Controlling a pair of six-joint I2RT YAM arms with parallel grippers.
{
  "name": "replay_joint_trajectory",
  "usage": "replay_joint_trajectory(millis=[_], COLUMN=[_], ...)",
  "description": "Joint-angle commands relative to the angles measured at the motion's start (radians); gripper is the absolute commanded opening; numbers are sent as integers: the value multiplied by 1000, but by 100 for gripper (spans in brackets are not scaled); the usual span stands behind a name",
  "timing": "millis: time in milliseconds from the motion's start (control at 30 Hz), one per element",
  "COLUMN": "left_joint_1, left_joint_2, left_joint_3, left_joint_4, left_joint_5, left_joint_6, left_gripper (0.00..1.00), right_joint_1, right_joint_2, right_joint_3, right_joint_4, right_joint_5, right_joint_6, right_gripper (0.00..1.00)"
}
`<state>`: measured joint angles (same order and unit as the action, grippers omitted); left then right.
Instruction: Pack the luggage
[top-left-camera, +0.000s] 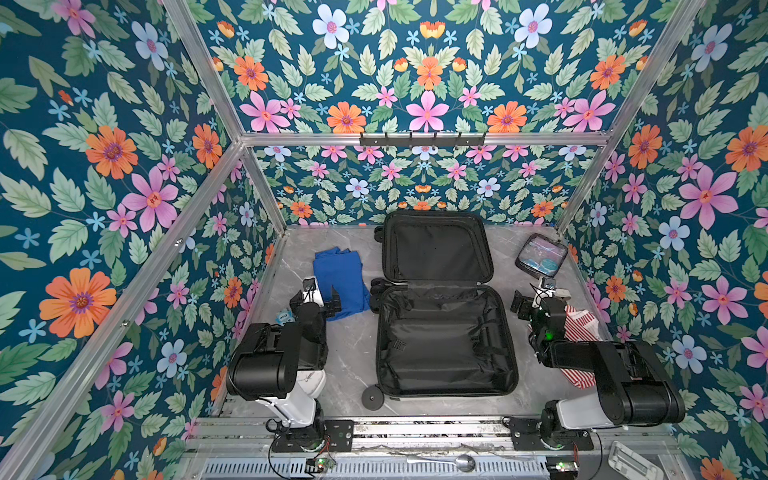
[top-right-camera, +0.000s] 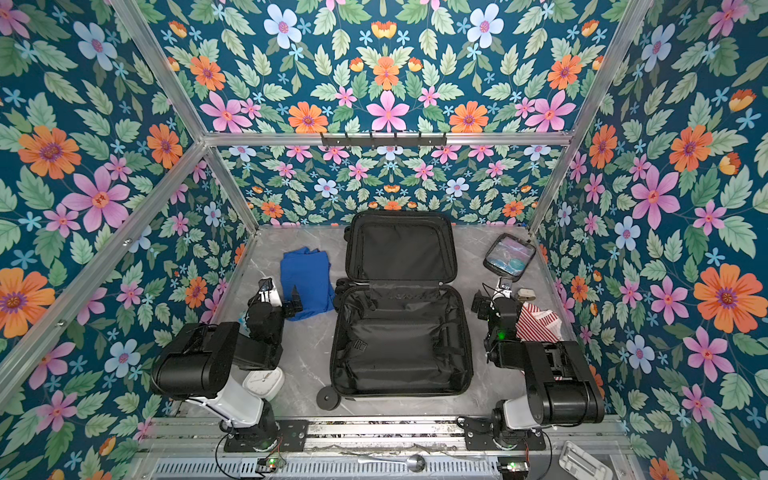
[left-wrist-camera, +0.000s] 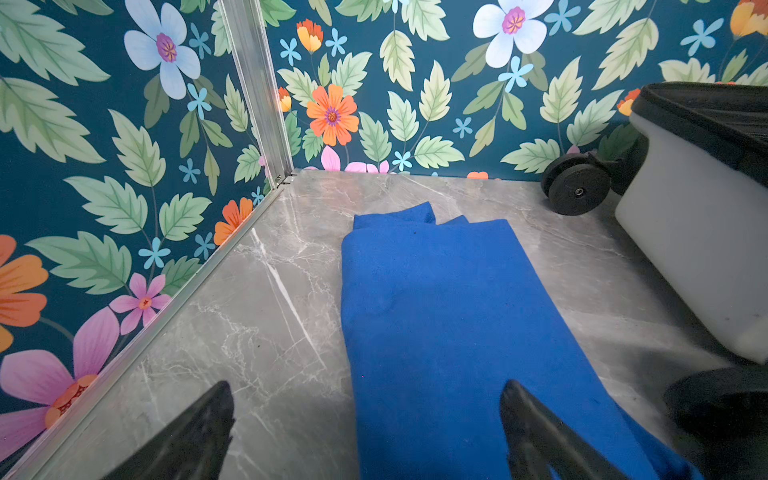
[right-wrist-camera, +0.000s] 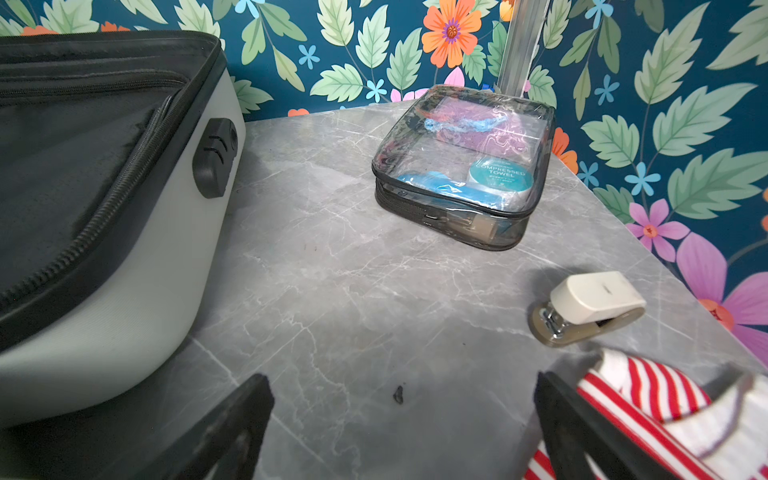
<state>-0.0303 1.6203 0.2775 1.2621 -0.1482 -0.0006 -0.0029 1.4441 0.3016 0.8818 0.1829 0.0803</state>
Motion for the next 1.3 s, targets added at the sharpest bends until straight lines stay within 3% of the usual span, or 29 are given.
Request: replay_joint_trajectory(millis=[0, 300, 500, 633, 800, 1000, 1167, 1267], left_joint_1=[-1, -2, -2, -2, -3, -2, 3, 12], left_joint_2=[-2, -11, -174, -326, -517, -620, -646, -622], left_joint_3=[3, -1, 77, 93, 209, 371, 449, 477], left_joint_4=[6, 7, -265, -368, -672, -995, -1261, -1305], left_joint_5=[5, -3, -116, -155, -93, 38, 0, 162], left_joint_6=[0, 1, -36, -128, -312, -446, -625, -624], left_gripper=[100, 100, 100, 100, 100, 100, 100, 100], right_joint_1=[1, 0, 1, 1, 1, 1, 1, 0], right_joint_2=[-4, -33, -218, -418, -633, -767, -836, -857], right_joint_3=[0, 18, 7, 55, 184, 345, 394, 402], right_joint_4=[22, -37, -163, -374, -778, -1281, -1468, -1516], right_joint_5=[-7, -32, 14, 21, 67, 82, -94, -184], right_joint_6=[7, 1, 17, 60, 242, 454, 522, 543], right_gripper=[99, 99, 99, 99, 99, 99, 99, 93])
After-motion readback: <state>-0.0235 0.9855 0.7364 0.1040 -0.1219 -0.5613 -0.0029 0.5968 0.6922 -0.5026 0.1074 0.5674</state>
